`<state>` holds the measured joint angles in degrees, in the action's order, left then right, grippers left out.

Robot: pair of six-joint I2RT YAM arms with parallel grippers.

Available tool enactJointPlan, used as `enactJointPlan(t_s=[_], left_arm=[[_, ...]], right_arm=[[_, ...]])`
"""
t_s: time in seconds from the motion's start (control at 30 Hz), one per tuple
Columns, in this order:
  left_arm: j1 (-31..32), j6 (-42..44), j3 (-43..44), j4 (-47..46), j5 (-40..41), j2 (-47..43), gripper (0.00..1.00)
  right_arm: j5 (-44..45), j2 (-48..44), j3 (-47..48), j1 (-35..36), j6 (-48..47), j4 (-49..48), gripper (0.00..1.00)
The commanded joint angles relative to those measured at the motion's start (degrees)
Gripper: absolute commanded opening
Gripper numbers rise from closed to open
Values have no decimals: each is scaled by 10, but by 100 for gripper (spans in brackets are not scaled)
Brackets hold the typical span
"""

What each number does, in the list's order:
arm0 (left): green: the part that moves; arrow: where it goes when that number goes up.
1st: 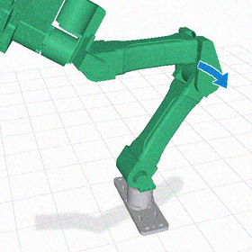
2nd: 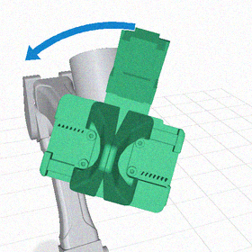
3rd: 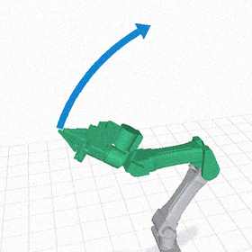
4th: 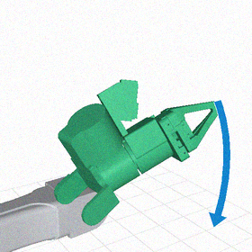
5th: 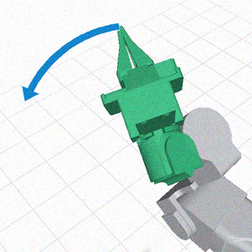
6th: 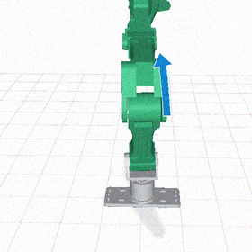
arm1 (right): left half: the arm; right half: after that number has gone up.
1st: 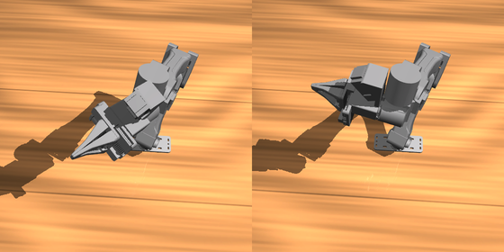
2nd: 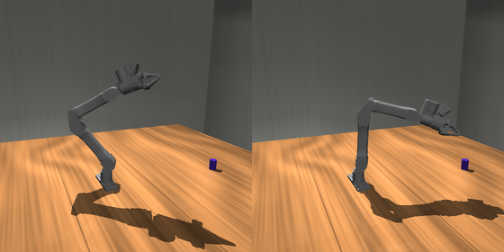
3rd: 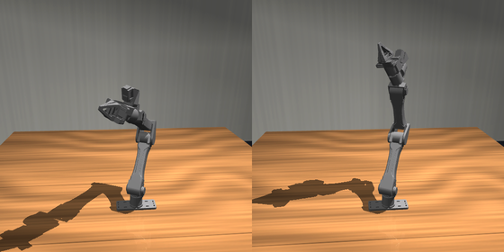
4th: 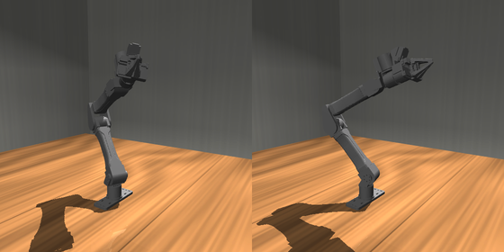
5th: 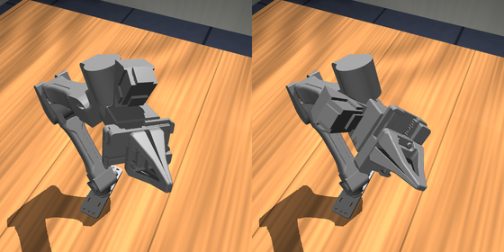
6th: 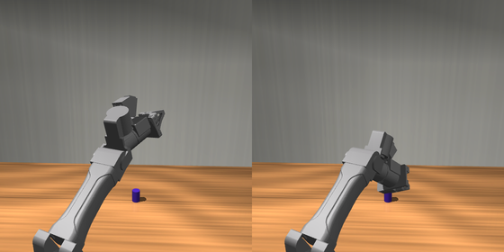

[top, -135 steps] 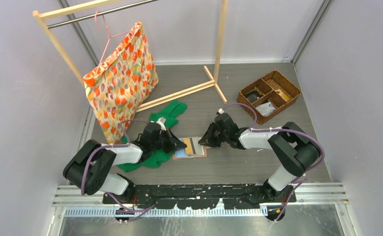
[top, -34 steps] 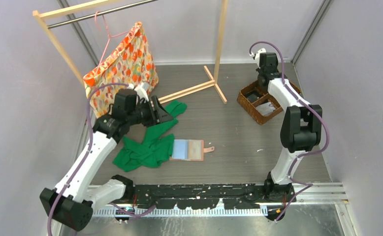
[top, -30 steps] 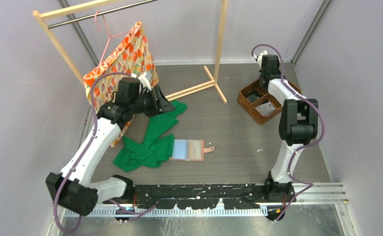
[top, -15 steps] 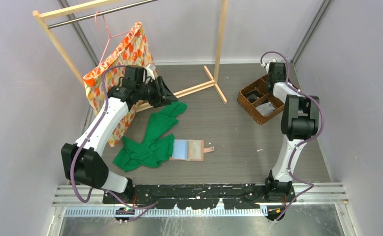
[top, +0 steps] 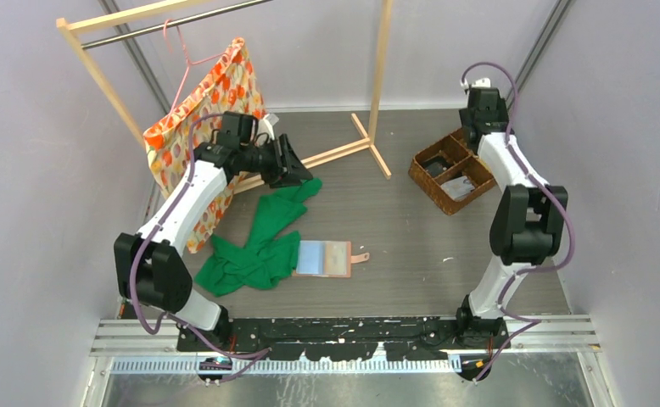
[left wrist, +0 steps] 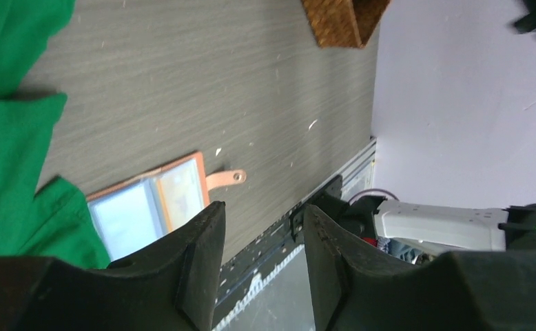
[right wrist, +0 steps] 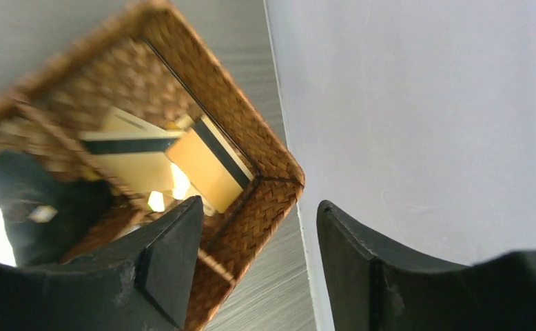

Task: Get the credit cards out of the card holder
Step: Place the credit card in the storage box, then remove the credit card from the card holder.

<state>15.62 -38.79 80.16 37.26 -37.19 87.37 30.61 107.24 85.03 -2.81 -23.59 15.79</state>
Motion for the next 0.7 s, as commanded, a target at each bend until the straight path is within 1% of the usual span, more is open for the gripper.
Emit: enactJointPlan(t_s=[0.0, 0.07, 0.13, 0.17, 0.23, 0.27, 0.3, 0.37, 0.4, 0.43, 0.47, 0.5, 0.53, 0.57, 0.67], left_arm=[[-2, 40, -65, 32, -35, -39, 47], [7, 49, -111, 29, -26, -61, 47], [27, 45, -161, 17, -9, -99, 49], [34, 25, -188, 0, -17, -115, 51], [42, -24, -242, -53, -56, -148, 53], [49, -39, -267, -73, -53, -170, 54], [55, -42, -293, -82, -29, -191, 55], [60, -38, -337, -87, 5, -229, 55], [60, -36, -355, -83, 19, -240, 55], [60, -36, -369, -83, 15, -245, 55], [64, -36, -381, -85, 0, -246, 55], [70, -37, -389, -85, -6, -245, 54], [83, -37, -395, -83, 3, -246, 54], [96, -37, -399, -82, 19, -248, 54], [117, -47, -411, -104, 46, -249, 54]], right_arm=[[-41, -111, 46, 83, 74, 57, 67], [-46, -129, 59, 145, 82, 111, 67], [-58, -141, 69, 213, 125, 175, 67], [-68, -151, 63, 244, 162, 192, 67], [-86, -190, 7, 291, 275, 177, 69], [-117, -219, -39, 303, 334, 150, 70], [-156, -258, -95, 313, 390, 115, 76], [-203, -299, -204, 329, 507, 48, 77], [-208, -312, -234, 334, 578, 49, 61], [-211, -308, -240, 340, 627, 97, 42], [-216, -308, -255, 359, 650, 115, 37], [-211, -316, -281, 388, 670, 107, 37], [-208, -330, -317, 417, 696, 84, 39], [-224, -342, -354, 440, 728, 49, 41], [-249, -346, -432, 478, 820, -28, 43]])
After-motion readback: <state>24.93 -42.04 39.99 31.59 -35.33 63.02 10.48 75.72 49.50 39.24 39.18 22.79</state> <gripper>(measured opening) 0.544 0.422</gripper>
